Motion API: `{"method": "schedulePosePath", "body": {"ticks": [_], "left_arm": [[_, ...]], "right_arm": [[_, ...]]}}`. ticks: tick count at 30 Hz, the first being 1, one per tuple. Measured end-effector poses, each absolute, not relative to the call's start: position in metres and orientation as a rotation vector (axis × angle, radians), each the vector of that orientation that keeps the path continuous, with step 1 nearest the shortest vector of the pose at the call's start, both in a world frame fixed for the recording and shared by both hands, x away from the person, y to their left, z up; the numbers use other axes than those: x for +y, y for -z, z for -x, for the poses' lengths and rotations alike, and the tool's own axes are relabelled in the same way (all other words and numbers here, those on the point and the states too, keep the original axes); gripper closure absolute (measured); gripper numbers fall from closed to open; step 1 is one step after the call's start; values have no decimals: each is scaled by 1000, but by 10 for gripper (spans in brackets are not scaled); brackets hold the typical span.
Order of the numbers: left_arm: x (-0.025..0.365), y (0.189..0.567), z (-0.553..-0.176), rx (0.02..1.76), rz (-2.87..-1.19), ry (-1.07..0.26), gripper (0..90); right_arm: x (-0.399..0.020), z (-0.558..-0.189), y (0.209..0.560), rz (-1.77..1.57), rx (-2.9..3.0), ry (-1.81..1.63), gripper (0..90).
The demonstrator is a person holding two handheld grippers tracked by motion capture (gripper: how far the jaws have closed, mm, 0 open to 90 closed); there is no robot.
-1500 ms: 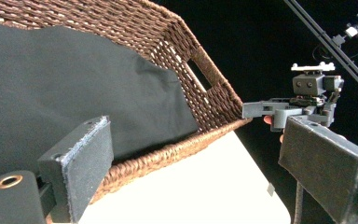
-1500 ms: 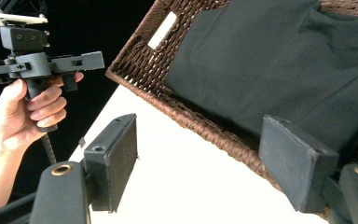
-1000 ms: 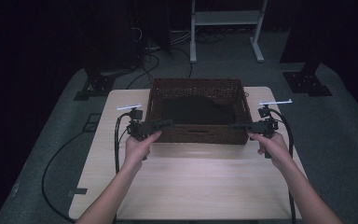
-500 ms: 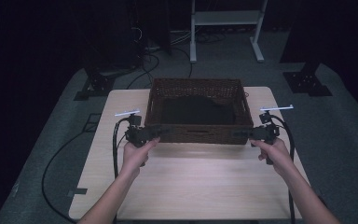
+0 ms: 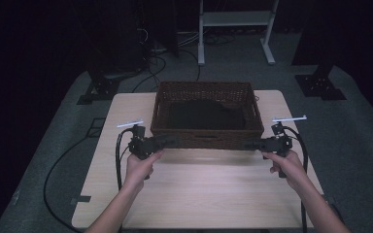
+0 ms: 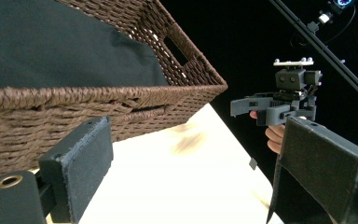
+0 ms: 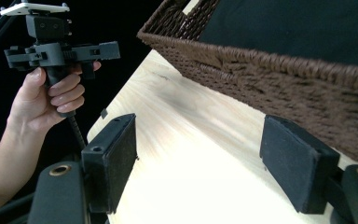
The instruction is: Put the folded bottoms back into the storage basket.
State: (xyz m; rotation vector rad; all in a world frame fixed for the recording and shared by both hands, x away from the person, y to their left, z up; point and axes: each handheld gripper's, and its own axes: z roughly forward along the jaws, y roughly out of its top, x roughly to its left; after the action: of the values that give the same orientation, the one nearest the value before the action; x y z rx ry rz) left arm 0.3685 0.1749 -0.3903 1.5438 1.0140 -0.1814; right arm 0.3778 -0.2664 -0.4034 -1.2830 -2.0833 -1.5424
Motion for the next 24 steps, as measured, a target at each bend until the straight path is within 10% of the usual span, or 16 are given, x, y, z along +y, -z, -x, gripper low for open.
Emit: {"method": "schedulePosePath", "body": {"ticks": [24], "left_arm": [[183,421,-347,1033,-1551,214,87]], "right_arm": [[-273,-355,437,1290,-2087,1467,264]]}}
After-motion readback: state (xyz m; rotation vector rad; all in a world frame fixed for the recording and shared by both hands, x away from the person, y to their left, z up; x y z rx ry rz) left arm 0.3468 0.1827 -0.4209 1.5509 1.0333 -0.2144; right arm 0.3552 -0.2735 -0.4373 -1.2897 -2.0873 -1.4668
